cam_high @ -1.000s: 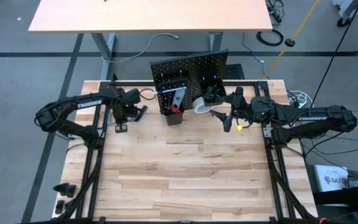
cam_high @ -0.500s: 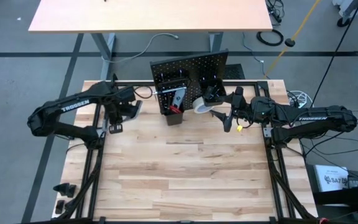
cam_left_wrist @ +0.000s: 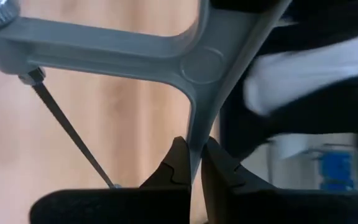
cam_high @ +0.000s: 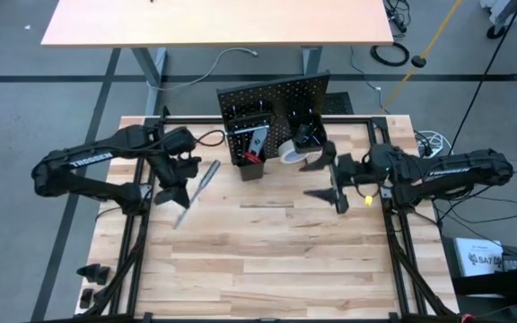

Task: Hang tools onto peg board
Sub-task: Hang the hacksaw on the pegboard

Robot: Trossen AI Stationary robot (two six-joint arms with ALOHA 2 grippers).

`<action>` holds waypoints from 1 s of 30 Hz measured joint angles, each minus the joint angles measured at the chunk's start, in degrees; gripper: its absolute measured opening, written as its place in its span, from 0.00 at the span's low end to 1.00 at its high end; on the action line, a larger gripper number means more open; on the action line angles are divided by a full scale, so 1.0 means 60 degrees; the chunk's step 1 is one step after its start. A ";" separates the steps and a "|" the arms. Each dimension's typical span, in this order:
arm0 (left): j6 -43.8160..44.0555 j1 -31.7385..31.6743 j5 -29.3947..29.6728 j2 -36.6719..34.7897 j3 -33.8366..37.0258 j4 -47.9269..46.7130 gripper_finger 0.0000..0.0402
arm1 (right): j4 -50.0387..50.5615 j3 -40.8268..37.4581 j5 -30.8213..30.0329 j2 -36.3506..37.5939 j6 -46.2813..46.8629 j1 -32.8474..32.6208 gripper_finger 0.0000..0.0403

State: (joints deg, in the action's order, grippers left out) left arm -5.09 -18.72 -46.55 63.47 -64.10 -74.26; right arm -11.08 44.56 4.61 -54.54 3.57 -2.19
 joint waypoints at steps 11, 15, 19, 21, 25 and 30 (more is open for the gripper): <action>0.1953 0.2542 -0.0706 -0.0039 0.0015 0.3931 0.02 | -0.1344 0.1559 0.1692 -0.2787 -0.2797 -0.0671 0.74; 0.2728 0.3320 -0.0703 0.0410 0.0210 0.5206 0.02 | 0.2050 0.4040 0.0444 -0.3973 -0.3283 -0.0773 0.74; 0.2795 0.3828 -0.0701 0.1099 0.0229 0.5517 0.02 | 0.3985 0.6032 0.0221 -0.5061 -0.3391 -0.0773 0.74; 0.2783 0.4007 -0.0703 0.1453 0.0229 0.5591 0.02 | 0.4430 0.6592 0.0255 -0.5491 -0.3391 -0.0775 0.74; 0.2576 0.4295 -0.0954 0.2023 0.0233 0.5740 0.02 | 0.4834 0.6911 0.1016 -0.6074 -0.3190 -0.0780 0.74; 0.2383 0.4531 -0.1110 0.2304 0.0233 0.6148 0.02 | 0.4825 0.6943 0.1503 -0.6545 -0.2657 -0.0773 0.74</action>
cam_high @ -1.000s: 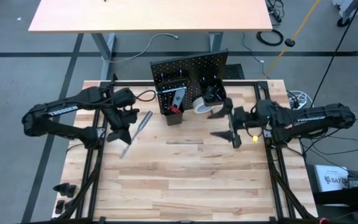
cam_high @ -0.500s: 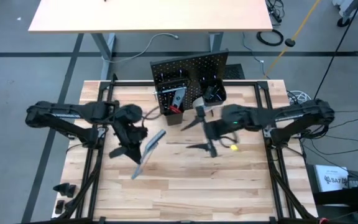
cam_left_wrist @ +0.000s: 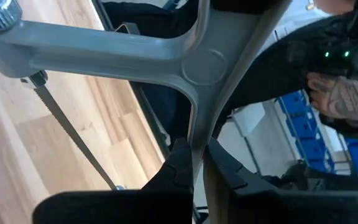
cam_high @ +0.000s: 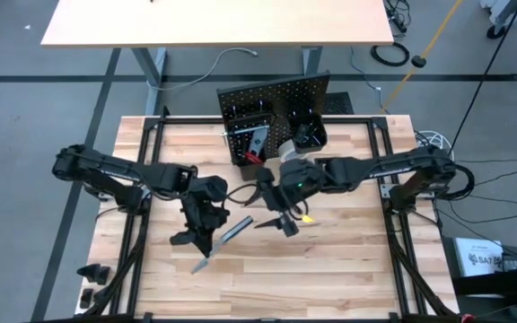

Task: Hang tools onto peg board
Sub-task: Hang the hacksaw on the pegboard

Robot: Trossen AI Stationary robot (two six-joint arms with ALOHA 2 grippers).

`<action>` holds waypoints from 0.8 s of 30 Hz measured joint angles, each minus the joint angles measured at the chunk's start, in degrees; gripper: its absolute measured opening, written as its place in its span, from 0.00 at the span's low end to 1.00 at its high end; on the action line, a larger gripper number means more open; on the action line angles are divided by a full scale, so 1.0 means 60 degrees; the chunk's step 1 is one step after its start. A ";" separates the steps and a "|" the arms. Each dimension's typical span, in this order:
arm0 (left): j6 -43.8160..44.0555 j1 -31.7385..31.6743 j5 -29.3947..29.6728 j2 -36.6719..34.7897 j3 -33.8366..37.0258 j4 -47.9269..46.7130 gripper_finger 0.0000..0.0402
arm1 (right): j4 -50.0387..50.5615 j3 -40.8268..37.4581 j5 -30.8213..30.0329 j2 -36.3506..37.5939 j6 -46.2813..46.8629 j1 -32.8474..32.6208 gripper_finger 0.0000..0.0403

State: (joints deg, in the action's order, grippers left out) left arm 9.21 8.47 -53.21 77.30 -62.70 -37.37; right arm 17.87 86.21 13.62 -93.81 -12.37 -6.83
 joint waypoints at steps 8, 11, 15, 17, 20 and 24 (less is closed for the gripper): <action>-0.0371 -0.0015 0.0431 0.0070 0.0004 0.0193 0.02 | -0.0443 -0.0007 0.0019 -0.0529 0.0371 -0.0061 0.68; -0.0350 -0.0031 0.0484 0.0070 0.0004 0.0266 0.02 | -0.0517 -0.0004 0.0024 -0.0541 0.0419 -0.0095 0.63; -0.0006 -0.0075 0.0685 0.0070 0.0004 0.0548 0.02 | -0.0535 -0.0004 0.0004 -0.0545 0.0450 -0.0194 0.57; 0.0235 -0.0141 0.0702 0.0070 0.0004 0.0753 0.02 | -0.0589 -0.0004 0.0004 -0.0545 0.0446 -0.0264 0.53; 0.0626 -0.0241 0.0713 0.0070 0.0004 0.1006 0.02 | -0.0581 -0.0004 -0.0025 -0.0548 0.0435 -0.0317 0.47; 0.0917 -0.0302 0.0651 0.0070 0.0004 0.1035 0.02 | -0.0509 -0.0004 -0.0025 -0.0548 0.0364 -0.0317 0.37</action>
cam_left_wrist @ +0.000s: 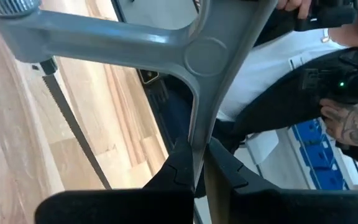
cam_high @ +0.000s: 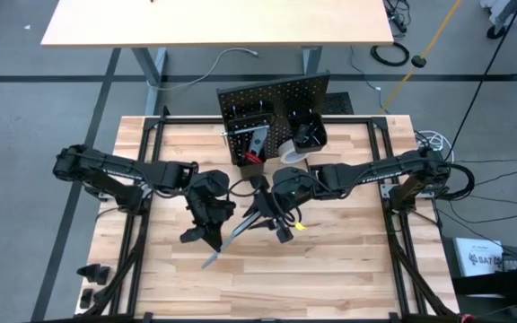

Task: Hang tools onto peg board
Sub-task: Hang the hacksaw on the pegboard

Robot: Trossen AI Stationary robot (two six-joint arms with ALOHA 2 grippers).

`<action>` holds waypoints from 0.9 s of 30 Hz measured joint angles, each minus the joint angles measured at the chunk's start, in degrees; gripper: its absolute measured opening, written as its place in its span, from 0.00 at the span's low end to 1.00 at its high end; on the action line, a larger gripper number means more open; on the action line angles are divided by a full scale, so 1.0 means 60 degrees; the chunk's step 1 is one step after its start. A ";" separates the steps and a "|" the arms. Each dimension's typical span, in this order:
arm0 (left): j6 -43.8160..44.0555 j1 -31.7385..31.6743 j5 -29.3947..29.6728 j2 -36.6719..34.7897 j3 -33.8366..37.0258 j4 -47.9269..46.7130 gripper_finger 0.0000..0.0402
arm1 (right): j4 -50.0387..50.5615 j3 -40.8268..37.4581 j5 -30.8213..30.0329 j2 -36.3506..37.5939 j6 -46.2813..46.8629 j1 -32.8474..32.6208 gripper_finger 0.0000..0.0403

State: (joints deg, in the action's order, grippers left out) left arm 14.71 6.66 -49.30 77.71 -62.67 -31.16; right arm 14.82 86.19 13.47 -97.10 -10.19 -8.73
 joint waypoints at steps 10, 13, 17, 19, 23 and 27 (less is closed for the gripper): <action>0.0257 0.0024 0.0598 -0.0004 0.0004 -0.0060 0.09 | 0.0792 0.0000 0.0115 0.0011 -0.0560 -0.0018 0.17; 0.0229 0.0000 0.0952 -0.0004 0.0004 -0.0270 0.18 | 0.1057 0.0000 -0.0045 0.0015 -0.0376 -0.0025 0.17; 0.0162 -0.0065 0.0855 -0.0064 0.0000 -0.1067 0.27 | 0.1837 -0.0029 -0.0349 0.0164 -0.0078 0.0000 0.17; -0.0148 -0.0098 0.0599 -0.0206 0.0000 -0.1643 0.29 | 0.2120 -0.0026 -0.0633 0.0390 0.0031 0.0004 0.17; -0.1089 -0.0125 0.1274 -0.0816 0.0000 -0.2587 0.30 | 0.2184 -0.0250 -0.0954 0.0983 0.0265 -0.0087 0.17; -0.1546 -0.0114 0.2742 -0.1991 0.0000 -0.2731 0.30 | 0.2105 -0.1150 -0.1744 0.2026 0.0736 -0.0295 0.17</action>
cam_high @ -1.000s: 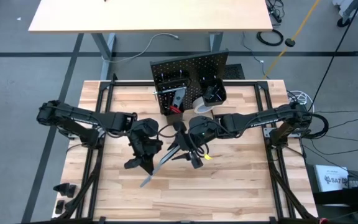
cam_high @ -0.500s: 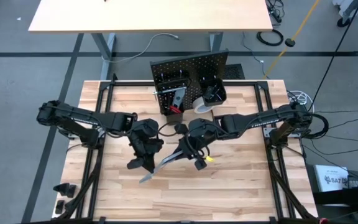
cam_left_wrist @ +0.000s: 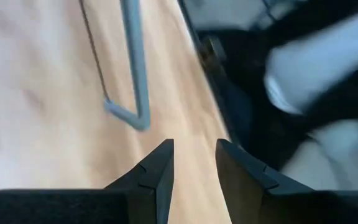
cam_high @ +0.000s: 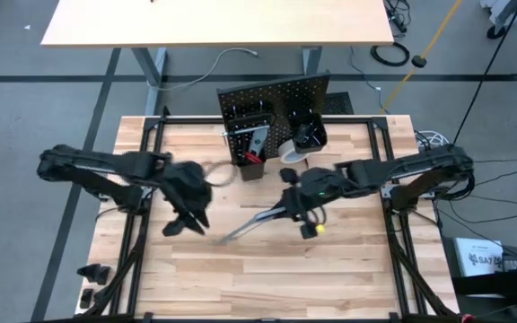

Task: Hang tools onto peg board
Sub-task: Hang the hacksaw on the pegboard

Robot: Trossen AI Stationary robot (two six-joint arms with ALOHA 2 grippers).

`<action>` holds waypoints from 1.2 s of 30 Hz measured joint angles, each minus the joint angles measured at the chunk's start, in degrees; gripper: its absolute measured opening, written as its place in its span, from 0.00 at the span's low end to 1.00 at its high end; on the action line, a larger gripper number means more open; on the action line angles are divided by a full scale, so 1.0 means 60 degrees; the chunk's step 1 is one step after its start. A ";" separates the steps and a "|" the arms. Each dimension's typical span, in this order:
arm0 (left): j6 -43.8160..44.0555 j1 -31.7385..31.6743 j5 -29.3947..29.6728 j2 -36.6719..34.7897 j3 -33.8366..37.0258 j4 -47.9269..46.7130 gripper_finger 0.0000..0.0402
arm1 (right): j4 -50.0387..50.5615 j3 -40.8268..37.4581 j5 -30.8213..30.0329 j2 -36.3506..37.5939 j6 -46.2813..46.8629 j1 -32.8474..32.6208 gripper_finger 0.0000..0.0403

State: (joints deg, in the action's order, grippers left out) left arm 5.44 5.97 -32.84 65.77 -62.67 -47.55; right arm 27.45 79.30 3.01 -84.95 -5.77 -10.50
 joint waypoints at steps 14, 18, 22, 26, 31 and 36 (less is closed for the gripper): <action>-0.0673 0.0598 0.4503 -0.3464 0.2257 0.3643 0.30 | -0.6000 -0.5185 -0.2334 0.3890 0.1681 -0.0141 0.17; -0.0426 0.0573 0.5220 -0.4371 0.3817 0.5788 0.30 | -0.6420 -0.5440 -0.2294 0.4134 0.1630 -0.0146 0.17; -0.0161 0.0569 0.5441 -0.4793 0.5121 0.7960 0.30 | -0.6574 -0.5444 -0.2197 0.4132 0.1523 -0.0146 0.17; 0.0239 0.0569 0.5479 -0.4689 0.5721 0.8966 0.30 | -0.6859 -0.5444 -0.2267 0.4129 0.1333 -0.0146 0.17; 0.0193 0.0569 0.5418 -0.4360 0.5858 0.9716 0.30 | -0.7385 -0.5437 -0.2266 0.4108 0.1120 -0.0146 0.17; -0.0443 0.0569 0.5241 -0.3994 0.5858 1.0875 0.30 | -0.7561 -0.5440 -0.2259 0.3898 0.1140 -0.0143 0.17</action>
State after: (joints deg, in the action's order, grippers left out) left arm 2.78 9.39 -1.40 41.81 -27.53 17.71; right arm -17.92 46.65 -10.55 -61.56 1.07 -11.36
